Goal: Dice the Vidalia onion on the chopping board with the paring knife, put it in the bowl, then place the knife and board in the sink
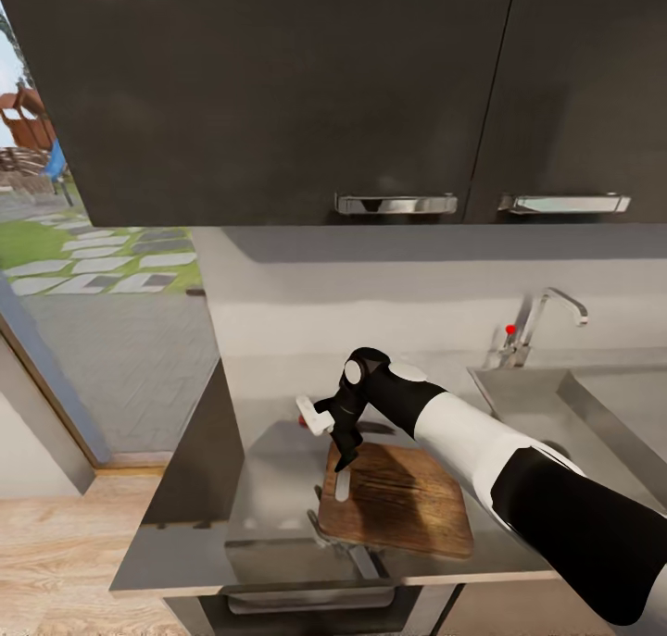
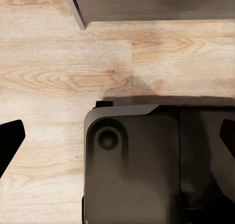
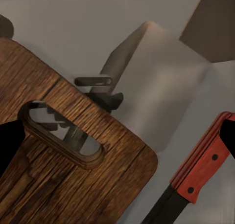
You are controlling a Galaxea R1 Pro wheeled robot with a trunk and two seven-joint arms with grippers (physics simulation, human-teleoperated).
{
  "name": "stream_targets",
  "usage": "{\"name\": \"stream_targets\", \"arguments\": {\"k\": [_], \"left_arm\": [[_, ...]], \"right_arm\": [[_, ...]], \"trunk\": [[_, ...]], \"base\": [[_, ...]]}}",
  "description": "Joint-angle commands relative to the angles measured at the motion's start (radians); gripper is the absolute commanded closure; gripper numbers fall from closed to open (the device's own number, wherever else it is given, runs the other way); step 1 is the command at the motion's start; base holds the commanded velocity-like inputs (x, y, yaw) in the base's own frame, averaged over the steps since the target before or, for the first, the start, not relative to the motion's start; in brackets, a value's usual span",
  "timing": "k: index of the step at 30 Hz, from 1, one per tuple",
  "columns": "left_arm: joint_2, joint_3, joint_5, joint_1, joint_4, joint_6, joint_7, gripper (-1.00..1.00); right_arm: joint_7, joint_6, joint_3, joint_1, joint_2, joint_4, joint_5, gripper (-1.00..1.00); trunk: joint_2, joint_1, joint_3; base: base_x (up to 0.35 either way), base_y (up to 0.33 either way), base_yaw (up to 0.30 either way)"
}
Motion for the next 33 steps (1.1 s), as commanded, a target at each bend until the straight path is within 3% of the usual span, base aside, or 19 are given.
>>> {"name": "stream_targets", "arguments": {"k": [1, 33], "left_arm": [[0.0, 0.0, 0.001, 0.0, -0.002, -0.001, -0.001, -1.0], [0.0, -0.001, 0.001, 0.0, -0.002, -0.002, -0.001, -1.0]], "right_arm": [[0.0, -0.01, 0.001, -0.001, 0.0, 0.0, 0.005, -1.0], [-0.001, -0.01, 0.002, -0.001, 0.0, 0.019, 0.006, -1.0]], "trunk": [[-0.002, 0.001, -0.004], [-0.002, 0.001, -0.056]], "base": [[0.001, 0.001, 0.0], [0.0, -0.042, 0.0]]}}
